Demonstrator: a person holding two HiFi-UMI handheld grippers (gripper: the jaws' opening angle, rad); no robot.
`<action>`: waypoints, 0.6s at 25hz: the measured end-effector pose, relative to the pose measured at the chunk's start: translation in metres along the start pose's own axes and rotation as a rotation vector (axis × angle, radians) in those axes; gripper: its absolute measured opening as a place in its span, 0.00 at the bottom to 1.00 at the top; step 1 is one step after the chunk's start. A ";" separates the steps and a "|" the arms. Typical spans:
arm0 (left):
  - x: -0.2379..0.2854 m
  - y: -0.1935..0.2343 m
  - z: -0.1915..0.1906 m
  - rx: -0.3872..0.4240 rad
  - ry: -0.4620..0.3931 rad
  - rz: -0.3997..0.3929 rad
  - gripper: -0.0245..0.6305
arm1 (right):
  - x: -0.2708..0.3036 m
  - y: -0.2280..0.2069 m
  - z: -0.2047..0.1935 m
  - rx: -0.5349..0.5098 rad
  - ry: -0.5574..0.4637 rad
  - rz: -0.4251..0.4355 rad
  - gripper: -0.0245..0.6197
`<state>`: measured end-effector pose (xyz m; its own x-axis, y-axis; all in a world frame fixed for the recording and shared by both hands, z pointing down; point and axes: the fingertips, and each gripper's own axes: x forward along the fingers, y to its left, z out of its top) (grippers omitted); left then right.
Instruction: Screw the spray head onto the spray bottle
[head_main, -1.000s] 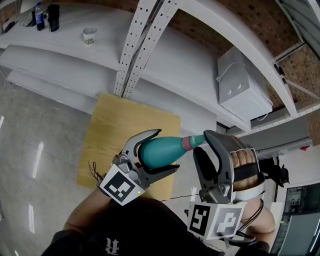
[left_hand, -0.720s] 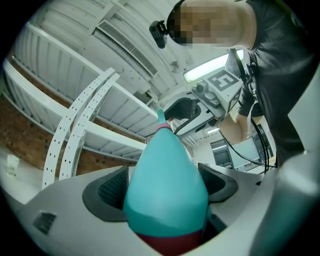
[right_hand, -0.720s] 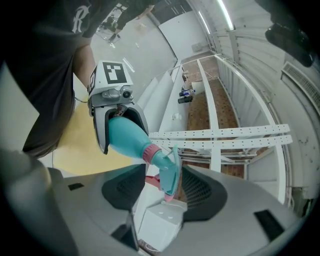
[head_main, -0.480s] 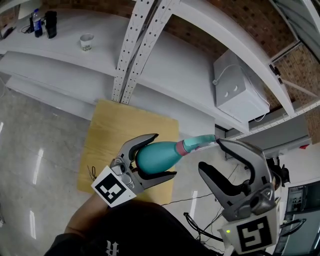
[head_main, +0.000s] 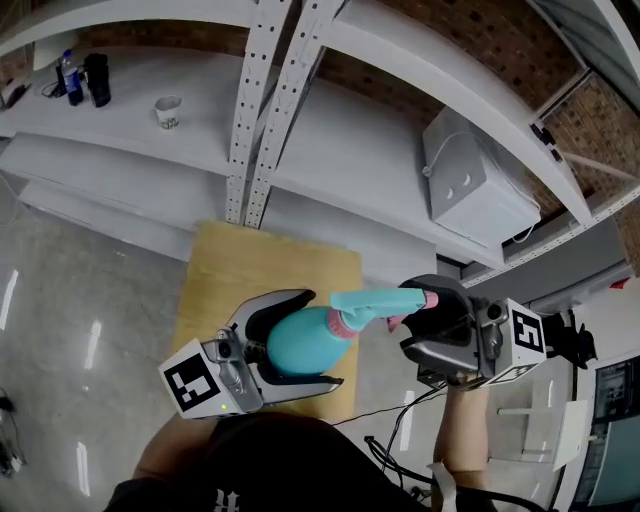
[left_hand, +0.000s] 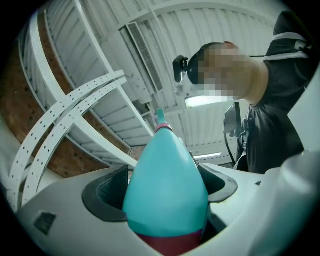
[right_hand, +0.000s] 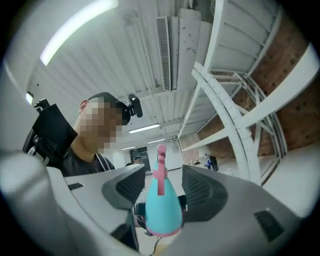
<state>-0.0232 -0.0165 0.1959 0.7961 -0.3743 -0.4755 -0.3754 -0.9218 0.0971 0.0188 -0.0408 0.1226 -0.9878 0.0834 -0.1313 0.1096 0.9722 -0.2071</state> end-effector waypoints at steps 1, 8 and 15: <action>0.002 -0.002 0.000 -0.008 -0.001 -0.009 0.68 | 0.012 0.002 -0.004 0.012 0.007 0.030 0.36; 0.006 -0.010 -0.008 -0.034 0.014 -0.041 0.68 | 0.050 0.011 -0.008 -0.001 0.046 0.117 0.35; 0.005 -0.008 -0.008 -0.009 0.025 -0.021 0.68 | 0.057 0.015 -0.014 -0.055 0.097 0.093 0.25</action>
<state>-0.0123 -0.0116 0.2002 0.8153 -0.3568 -0.4560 -0.3540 -0.9304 0.0952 -0.0376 -0.0183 0.1255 -0.9800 0.1918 -0.0527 0.1975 0.9696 -0.1447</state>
